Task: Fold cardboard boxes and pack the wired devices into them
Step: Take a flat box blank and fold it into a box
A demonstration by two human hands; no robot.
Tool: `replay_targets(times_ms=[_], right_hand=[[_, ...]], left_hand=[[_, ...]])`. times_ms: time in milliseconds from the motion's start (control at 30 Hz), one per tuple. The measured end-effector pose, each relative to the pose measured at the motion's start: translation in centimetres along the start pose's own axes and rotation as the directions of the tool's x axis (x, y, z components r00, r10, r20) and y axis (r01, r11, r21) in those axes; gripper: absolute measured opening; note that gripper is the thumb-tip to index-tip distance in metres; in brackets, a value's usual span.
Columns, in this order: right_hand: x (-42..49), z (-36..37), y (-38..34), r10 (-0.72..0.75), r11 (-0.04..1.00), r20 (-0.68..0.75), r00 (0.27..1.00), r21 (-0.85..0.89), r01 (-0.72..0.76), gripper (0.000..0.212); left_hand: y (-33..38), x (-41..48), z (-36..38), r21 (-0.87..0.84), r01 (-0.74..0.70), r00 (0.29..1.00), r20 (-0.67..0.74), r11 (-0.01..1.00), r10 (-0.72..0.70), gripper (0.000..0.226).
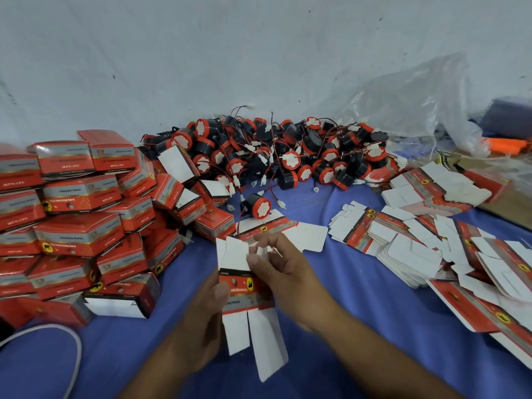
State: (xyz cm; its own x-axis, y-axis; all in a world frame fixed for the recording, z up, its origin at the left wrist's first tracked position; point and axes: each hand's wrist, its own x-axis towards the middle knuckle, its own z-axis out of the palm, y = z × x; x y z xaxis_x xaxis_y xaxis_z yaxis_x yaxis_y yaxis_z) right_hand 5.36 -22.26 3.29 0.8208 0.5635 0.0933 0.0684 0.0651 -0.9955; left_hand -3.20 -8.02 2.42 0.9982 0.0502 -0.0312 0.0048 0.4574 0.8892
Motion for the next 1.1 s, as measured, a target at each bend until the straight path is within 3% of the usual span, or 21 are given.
replay_targets(times_ms=[100, 167, 300, 400, 467, 533, 667, 867, 967, 1100], right_hand=[[0.1, -0.2, -0.2, 0.037, 0.985, 0.023, 0.999, 0.167, -0.040, 0.038], [0.2, -0.6, -0.6, 0.069, 0.946, 0.029, 0.997, 0.317, -0.075, 0.053], [0.3, -1.9, -1.6, 0.065, 0.850, 0.018, 0.998, 0.523, -0.064, 0.038], [0.1, -1.6, -1.2, -0.009, 0.925, -0.008, 1.000, 0.379, 0.012, 0.033], [-0.1, -0.9, -0.6, -0.110, 0.984, -0.020, 0.994, 0.141, 0.112, 0.045], [-0.4, -0.4, 0.0, -0.192, 0.981, 0.009, 0.981, 0.020, 0.191, 0.053], [-0.5, -0.1, 0.3, -0.209, 0.978, 0.029, 0.977, 0.005, 0.209, 0.048], [-0.3, -0.1, 0.8, -0.148, 0.989, -0.081, 0.986, -0.002, 0.149, 0.032], [-0.3, -0.1, 0.7, -0.121, 0.992, -0.092, 0.988, -0.044, 0.118, 0.038], [-0.5, -0.2, 0.9, -0.223, 0.965, -0.081, 0.971, -0.162, 0.208, 0.037]], left_hand=[[0.3, 0.1, 0.1, -0.029, -0.003, 1.000, 0.007, 1.000, 0.003, 0.109], [0.8, 0.3, 0.2, -0.040, -0.011, 1.000, 0.012, 0.999, 0.011, 0.092], [1.4, 1.2, -0.2, 0.058, 0.006, 1.000, -0.029, 0.998, -0.005, 0.083], [0.8, 1.8, -0.6, 0.055, -0.069, 0.991, -0.112, 0.996, 0.075, 0.064], [0.6, 1.9, -0.7, 0.109, -0.185, 0.970, -0.138, 0.977, 0.199, 0.060], [0.6, 1.9, -1.0, 0.189, -0.295, 0.935, -0.145, 0.937, 0.323, 0.062], [0.3, 1.8, -1.4, 0.300, -0.326, 0.921, -0.111, 0.896, 0.373, 0.054], [-0.7, 1.3, -0.2, 0.523, -0.336, 0.916, -0.011, 0.783, 0.400, 0.034], [-1.0, 1.1, 0.2, 0.512, -0.326, 0.922, -0.013, 0.794, 0.387, 0.027], [-0.9, 0.7, 0.4, 0.443, -0.318, 0.921, -0.066, 0.838, 0.384, 0.029]])
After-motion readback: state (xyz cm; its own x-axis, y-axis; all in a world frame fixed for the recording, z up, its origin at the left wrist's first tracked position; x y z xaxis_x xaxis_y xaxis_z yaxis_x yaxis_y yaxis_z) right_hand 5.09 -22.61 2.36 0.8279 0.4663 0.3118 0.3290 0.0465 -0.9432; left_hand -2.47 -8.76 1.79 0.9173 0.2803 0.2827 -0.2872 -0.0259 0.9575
